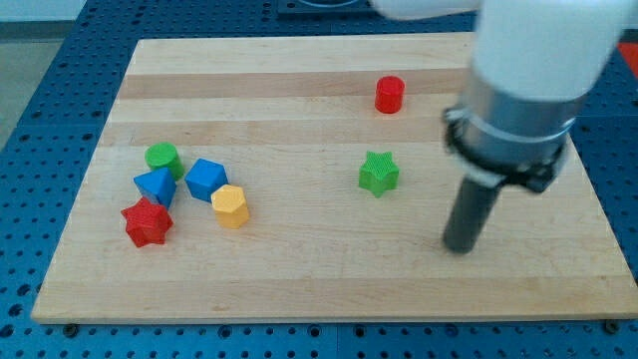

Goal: Move the green star diagonal right to the hexagon

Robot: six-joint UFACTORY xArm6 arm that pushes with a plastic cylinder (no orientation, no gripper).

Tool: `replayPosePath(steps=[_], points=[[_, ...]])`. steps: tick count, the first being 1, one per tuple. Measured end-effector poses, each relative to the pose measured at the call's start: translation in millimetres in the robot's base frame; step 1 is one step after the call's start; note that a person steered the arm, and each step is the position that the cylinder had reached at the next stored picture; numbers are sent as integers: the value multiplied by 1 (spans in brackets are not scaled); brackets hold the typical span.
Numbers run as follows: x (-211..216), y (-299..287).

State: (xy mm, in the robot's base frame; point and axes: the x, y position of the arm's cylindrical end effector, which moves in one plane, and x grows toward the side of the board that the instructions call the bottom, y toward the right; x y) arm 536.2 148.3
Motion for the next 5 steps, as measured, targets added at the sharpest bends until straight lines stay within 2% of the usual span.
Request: replayPosePath(steps=[1,4,5], points=[[-56,5],[-108,-53],[-100,-68]])
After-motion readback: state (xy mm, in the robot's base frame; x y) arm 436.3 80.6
